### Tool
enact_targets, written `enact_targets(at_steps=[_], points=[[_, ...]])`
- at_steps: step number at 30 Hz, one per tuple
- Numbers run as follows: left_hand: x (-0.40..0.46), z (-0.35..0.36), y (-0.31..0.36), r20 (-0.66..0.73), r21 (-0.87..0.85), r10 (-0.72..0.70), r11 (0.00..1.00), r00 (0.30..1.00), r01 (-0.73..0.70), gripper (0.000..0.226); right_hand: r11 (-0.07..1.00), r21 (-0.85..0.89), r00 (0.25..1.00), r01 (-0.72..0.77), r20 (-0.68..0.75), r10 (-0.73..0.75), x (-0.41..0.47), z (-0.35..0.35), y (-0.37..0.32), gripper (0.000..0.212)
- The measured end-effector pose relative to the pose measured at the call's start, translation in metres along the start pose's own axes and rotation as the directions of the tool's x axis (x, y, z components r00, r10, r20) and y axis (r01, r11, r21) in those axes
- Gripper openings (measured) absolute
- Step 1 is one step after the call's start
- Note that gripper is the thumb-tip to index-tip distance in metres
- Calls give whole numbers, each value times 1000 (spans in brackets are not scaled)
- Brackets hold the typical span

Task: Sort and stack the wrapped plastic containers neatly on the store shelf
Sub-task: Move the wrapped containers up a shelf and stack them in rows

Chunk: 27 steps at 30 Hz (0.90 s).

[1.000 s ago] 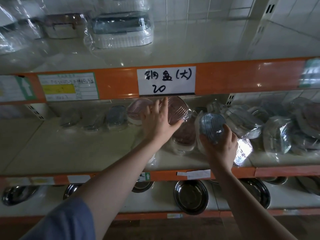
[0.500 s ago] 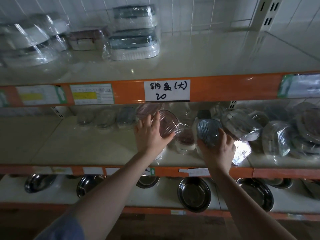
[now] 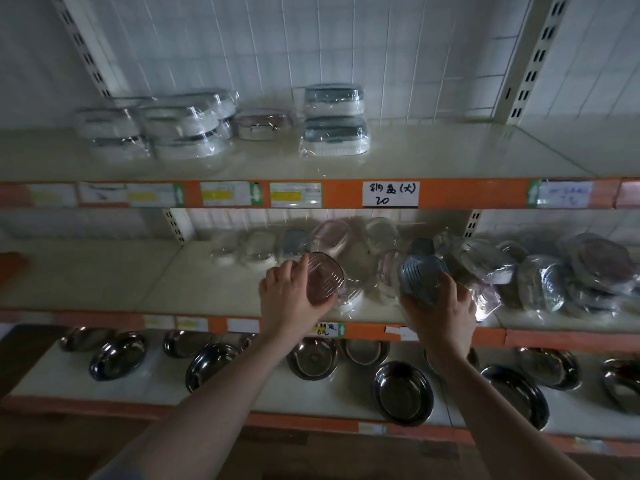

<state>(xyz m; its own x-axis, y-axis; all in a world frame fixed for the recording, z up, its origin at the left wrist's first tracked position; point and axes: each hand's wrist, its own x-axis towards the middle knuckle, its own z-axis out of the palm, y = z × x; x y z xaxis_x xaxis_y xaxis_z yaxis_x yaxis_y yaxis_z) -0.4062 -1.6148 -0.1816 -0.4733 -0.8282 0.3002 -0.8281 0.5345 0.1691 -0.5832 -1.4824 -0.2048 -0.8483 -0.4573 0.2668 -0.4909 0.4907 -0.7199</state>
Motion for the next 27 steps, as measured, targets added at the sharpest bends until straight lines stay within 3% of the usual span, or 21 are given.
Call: enact_targets(at_steps=[3, 13, 24, 27], points=[[-32, -35, -29, -10, -60, 16, 998, 1000, -16, 93, 1000, -12, 1000, 20, 5, -20, -40, -21, -26, 70], [-87, -185, -100, 42, -1, 93, 996, 995, -93, 91, 994, -41, 991, 103, 94, -98, -125, -94, -136, 71], [-63, -259, -120, 13, -55, 112, 992, 994, -111, 96, 976, -23, 973, 215, 88, -213, -103, -132, -205, 70], [-48, -265, -122, -3, -82, 118, 990, 993, -117, 107, 974, -9, 970, 226, 93, -224, -84, -132, -211, 70]])
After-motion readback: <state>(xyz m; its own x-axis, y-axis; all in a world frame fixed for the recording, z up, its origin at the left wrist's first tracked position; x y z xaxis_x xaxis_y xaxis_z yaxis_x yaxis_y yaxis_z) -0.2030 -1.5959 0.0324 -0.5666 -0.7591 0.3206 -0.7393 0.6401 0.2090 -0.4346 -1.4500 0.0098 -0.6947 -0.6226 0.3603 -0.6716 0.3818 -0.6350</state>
